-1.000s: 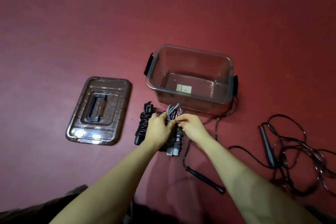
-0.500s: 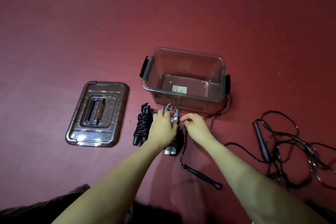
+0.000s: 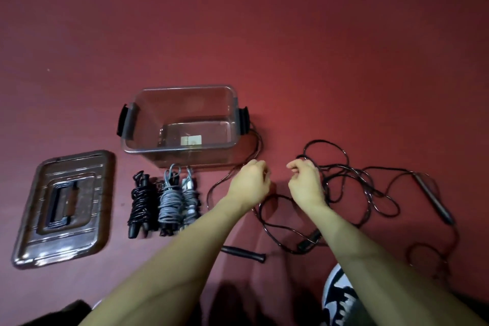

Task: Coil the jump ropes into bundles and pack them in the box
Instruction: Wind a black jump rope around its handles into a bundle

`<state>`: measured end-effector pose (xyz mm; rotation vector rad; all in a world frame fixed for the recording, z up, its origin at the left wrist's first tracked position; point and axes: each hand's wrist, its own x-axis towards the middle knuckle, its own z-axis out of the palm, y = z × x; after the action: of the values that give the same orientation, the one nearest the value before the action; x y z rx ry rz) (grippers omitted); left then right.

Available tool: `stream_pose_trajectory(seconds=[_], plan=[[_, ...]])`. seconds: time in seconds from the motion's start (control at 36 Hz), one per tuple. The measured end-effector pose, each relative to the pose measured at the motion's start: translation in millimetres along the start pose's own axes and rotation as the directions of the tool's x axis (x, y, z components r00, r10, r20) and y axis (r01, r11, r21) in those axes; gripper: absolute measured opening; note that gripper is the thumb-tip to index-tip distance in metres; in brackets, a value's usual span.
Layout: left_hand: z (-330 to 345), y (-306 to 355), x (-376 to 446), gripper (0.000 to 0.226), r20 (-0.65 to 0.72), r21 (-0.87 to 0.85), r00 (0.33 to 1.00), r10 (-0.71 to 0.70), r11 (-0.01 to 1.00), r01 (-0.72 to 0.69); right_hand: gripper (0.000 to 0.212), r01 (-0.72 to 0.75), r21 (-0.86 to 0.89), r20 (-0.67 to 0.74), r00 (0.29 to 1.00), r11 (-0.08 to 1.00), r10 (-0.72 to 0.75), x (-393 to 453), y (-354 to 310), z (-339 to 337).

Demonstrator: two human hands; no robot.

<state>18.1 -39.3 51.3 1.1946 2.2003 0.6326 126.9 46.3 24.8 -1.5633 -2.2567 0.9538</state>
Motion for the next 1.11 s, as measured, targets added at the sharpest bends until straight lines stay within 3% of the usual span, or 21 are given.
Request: stream_pose_trajectory(seconds=[0.14,0.25,0.33,0.44,0.67,0.78,0.94,1.11], plan=[[28.6,25.6,28.5,0.022,0.076,0.039,0.996,0.04,0.998,-0.043,0.055,-0.096,-0.231,-0.111,0.991,0.968,0.072,14.3,32.9,-22.3],[53.9,37.8,41.5,0.026,0.171,0.097,0.985,0.02,0.995,-0.038,0.064,-0.035,-0.35,0.037,0.998,0.936,0.052,24.6,57.9,-27.0],[68.7,44.3,47.6,0.031,0.229,0.132,0.973,0.02,0.99,-0.052,0.041,0.02,-0.354,0.089,0.996,0.935,0.013,34.1,71.3,-25.1],[78.8,49.2,50.9,0.033,0.251,0.167,0.968,0.007,0.985,-0.051,0.015,0.07,-0.228,-0.007,0.997,0.971,-0.073,41.8,71.5,-24.0],[41.7,56.3,51.7,0.018,-0.02,-0.045,1.0,0.006,0.999,-0.007,0.015,0.1,0.046,-0.149,0.984,0.994,-0.092,44.2,43.5,-33.9],[-4.7,63.0,43.7,0.019,-0.065,-0.127,0.998,0.016,0.992,-0.024,0.016,0.103,0.12,-0.104,0.99,0.987,-0.091,41.3,17.8,-43.3],[-82.5,83.0,13.8,0.026,-0.228,-0.115,0.97,0.084,0.987,-0.112,0.022,0.241,0.179,-0.066,0.97,0.954,-0.232,20.8,-38.1,-74.4],[-149.3,108.7,-25.3,0.018,-0.359,-0.109,0.918,0.171,0.969,-0.223,0.021,0.318,0.171,0.024,0.945,0.932,-0.327,-5.3,-99.7,-109.8]])
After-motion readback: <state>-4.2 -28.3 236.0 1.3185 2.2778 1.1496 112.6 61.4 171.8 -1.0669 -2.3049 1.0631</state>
